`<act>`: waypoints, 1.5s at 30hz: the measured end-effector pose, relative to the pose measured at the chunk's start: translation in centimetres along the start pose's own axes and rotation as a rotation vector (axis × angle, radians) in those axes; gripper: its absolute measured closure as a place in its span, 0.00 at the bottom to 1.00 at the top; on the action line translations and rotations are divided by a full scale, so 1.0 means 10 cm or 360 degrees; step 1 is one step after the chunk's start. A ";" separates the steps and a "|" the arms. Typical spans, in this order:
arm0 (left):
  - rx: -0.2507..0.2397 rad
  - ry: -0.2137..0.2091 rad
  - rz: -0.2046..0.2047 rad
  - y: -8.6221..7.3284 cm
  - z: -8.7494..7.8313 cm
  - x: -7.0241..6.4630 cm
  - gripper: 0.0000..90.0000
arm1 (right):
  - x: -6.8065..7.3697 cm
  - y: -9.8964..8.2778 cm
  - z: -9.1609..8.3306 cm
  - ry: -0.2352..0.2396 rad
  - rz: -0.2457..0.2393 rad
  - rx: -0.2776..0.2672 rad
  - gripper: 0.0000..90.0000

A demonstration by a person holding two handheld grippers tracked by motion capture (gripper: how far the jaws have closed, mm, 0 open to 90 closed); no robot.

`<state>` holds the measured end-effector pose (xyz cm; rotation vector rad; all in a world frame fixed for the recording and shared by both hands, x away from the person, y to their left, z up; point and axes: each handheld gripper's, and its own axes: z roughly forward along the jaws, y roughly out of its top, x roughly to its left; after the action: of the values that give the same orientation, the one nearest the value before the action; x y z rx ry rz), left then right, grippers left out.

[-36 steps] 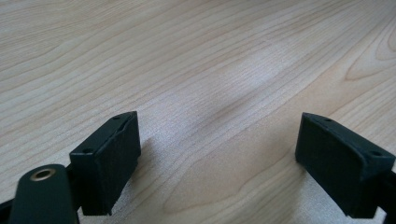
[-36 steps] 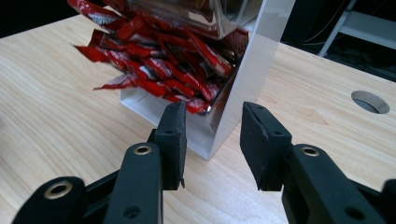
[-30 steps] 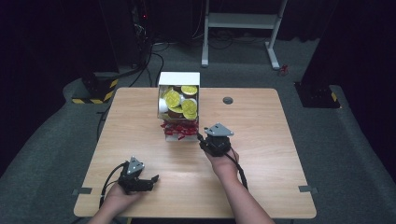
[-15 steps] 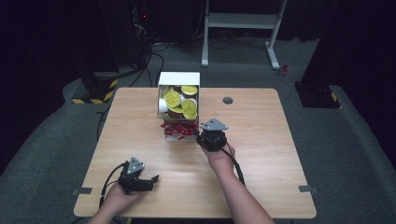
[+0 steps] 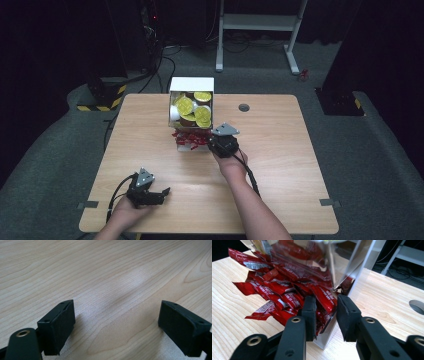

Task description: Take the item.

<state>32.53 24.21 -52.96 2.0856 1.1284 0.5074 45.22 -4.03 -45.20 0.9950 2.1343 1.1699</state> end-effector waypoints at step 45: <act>-0.0001 -0.0001 0.0027 -0.02 -0.03 -0.01 0.18 | 0.07 -0.26 -0.53 0.0075 -0.0058 -0.0223 0.98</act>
<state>32.21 24.33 -52.90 2.0961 1.1108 0.5154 40.07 -6.97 -44.81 0.8714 2.0654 1.3169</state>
